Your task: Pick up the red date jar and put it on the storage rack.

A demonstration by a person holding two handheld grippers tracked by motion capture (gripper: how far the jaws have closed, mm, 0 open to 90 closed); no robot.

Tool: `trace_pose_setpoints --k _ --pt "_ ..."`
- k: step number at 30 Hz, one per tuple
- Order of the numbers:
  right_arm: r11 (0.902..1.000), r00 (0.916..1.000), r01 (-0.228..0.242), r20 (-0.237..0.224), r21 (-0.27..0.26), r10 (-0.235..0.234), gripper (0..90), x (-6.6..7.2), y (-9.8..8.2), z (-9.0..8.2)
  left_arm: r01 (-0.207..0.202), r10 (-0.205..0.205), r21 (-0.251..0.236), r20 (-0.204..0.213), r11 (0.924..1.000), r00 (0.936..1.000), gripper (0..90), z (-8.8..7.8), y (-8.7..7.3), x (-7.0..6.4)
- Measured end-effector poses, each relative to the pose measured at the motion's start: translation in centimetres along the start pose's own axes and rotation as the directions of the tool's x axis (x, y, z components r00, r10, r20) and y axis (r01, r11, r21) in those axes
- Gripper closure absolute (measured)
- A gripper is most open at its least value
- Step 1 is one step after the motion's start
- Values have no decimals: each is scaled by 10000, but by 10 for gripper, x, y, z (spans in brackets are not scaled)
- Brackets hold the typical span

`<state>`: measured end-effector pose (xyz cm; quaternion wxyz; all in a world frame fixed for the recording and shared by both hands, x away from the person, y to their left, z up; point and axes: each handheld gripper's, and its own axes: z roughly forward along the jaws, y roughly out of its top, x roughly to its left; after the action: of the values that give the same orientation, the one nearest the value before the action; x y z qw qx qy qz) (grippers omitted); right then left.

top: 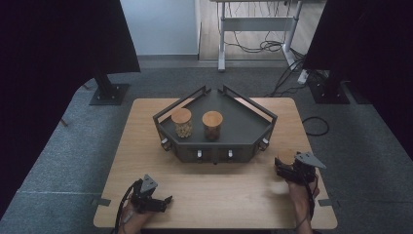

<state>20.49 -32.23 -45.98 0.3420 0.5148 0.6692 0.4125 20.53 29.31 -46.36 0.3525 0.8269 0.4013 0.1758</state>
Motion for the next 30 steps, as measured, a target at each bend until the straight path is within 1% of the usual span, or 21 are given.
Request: trace_pose_setpoints --k 6,19,28,30 --pt "10000 10000 29 -18 90 -29 108 0 0 2 -1 1 -1 1 10000 10000 23 0 0 0" --pt "9994 9999 -128 41 335 126 132 -2 -3 7 1 -1 -2 1 10000 10000 23 0 0 0" --pt "9986 9997 -226 -103 486 231 215 -5 -3 10 5 -5 -3 1 10000 10000 23 0 0 0" --pt "9985 9998 -211 -26 506 213 233 -3 -3 10 3 -3 -2 0 10000 10000 23 0 0 0"
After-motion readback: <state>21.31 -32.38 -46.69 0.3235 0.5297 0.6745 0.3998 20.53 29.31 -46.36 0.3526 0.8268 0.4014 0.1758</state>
